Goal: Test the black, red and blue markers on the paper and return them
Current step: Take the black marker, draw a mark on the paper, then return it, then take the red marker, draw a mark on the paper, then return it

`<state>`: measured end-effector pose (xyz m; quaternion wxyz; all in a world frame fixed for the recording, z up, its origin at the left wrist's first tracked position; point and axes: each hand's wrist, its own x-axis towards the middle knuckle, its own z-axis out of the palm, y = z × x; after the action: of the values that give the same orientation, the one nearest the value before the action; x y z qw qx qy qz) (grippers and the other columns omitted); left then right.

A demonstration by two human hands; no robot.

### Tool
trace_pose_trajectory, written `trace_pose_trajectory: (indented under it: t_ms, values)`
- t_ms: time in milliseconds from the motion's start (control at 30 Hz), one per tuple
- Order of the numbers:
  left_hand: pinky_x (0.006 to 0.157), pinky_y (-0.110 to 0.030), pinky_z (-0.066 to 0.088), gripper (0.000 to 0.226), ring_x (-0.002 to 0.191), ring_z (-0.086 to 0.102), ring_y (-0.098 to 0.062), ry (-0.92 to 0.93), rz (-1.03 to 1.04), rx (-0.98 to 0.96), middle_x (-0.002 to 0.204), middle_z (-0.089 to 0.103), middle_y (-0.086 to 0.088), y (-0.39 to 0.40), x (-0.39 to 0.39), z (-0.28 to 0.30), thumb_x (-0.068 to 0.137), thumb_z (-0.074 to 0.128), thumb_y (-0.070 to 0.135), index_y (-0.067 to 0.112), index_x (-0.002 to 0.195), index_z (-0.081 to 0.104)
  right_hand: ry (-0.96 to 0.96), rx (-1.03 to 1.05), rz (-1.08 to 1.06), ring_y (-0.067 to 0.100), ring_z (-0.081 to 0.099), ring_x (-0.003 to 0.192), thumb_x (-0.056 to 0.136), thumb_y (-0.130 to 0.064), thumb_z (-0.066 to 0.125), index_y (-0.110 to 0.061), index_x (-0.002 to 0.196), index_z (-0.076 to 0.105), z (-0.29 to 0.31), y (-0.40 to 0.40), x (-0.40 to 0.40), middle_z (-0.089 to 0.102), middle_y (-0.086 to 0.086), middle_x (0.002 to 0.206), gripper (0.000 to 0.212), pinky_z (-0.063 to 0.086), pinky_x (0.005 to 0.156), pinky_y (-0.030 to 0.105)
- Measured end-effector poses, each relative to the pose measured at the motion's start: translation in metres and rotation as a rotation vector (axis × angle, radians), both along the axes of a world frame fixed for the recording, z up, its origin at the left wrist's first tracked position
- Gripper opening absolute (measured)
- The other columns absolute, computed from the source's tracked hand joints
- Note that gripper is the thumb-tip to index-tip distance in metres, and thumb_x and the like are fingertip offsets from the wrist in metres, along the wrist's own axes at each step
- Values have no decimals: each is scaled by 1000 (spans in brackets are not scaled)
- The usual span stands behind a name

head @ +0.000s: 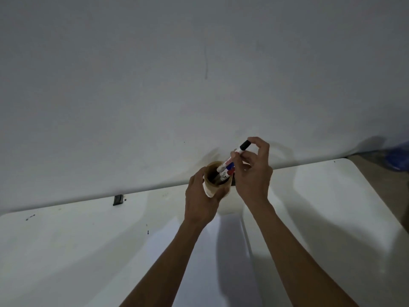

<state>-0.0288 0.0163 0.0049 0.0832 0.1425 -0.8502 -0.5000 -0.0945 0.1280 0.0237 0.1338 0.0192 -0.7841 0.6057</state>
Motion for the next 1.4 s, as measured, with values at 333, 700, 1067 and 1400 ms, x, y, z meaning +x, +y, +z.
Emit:
trace_pose_trajectory:
  t_ms: [333, 700, 1067, 1400]
  values:
    - [100, -45, 54, 70, 120, 57, -7, 47, 64, 39, 111, 52, 49, -1, -9, -18, 80, 80, 20, 63, 121, 43, -105, 72, 32, 9, 75, 82, 95, -25, 70, -21, 108, 59, -34, -6, -12, 79, -4, 91, 18, 57, 74, 26]
    - [99, -27, 55, 66, 118, 58, 4, 118, 83, 130, 120, 60, 34, 0, -9, -28, 82, 78, 16, 60, 122, 48, -157, 13, 4, 4, 67, 99, 89, -30, 77, -16, 114, 67, -33, 3, -4, 70, -9, 105, 31, 53, 74, 13]
    - [99, -27, 55, 57, 122, 58, 1, 123, 71, 148, 129, 65, 18, 0, -6, -35, 85, 75, 12, 35, 134, 56, -208, -24, -56, 9, 69, 87, 81, -22, 85, -17, 85, 76, -43, 5, 12, 70, -12, 84, 11, 47, 77, 5]
    - [89, -6, 49, 66, 112, 59, 12, 97, 76, 133, 112, 63, 40, 2, -4, -22, 84, 74, 5, 57, 119, 53, -180, -162, -139, 9, 73, 84, 87, -31, 80, -15, 89, 76, -11, 20, 10, 77, -4, 85, 16, 60, 85, 36]
